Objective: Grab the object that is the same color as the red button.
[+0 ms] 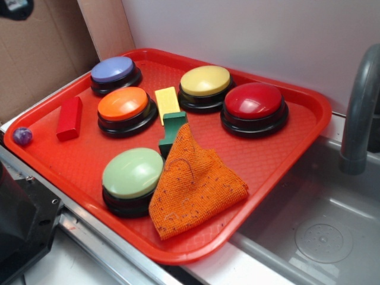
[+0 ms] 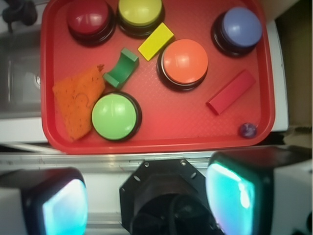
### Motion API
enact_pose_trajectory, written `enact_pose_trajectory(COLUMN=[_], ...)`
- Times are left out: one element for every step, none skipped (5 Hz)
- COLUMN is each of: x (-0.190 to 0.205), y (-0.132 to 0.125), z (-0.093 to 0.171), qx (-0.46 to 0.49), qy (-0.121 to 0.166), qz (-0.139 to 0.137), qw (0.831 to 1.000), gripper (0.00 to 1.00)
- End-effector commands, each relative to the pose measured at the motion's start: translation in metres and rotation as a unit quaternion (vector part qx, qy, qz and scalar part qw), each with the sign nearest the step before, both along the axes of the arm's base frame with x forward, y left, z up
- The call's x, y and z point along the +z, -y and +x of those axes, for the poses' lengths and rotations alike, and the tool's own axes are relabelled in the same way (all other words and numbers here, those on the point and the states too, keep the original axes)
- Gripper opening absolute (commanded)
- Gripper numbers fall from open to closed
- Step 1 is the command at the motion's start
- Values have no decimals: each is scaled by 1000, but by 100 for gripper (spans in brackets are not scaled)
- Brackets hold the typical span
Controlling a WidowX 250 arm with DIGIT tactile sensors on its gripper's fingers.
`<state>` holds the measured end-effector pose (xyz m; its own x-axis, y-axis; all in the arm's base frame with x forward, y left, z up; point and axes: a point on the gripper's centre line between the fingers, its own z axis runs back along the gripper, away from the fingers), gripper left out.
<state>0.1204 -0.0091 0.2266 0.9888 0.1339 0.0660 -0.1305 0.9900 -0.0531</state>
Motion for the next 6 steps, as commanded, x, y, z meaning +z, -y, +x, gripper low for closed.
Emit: enact_pose_trajectory(x=[-19, -36, -55, -73, -96, -116], y=[-42, -66, -86, -102, -118, -127], z=[25, 34, 41, 43, 46, 50], qx=[119, 186, 251, 281, 351, 399], qy=[11, 28, 42, 44, 58, 64], qz=[-8, -8, -6, -35, -24, -12], qw=[993, 982, 967, 958, 934, 915], gripper=[100, 100, 100, 100, 100, 100])
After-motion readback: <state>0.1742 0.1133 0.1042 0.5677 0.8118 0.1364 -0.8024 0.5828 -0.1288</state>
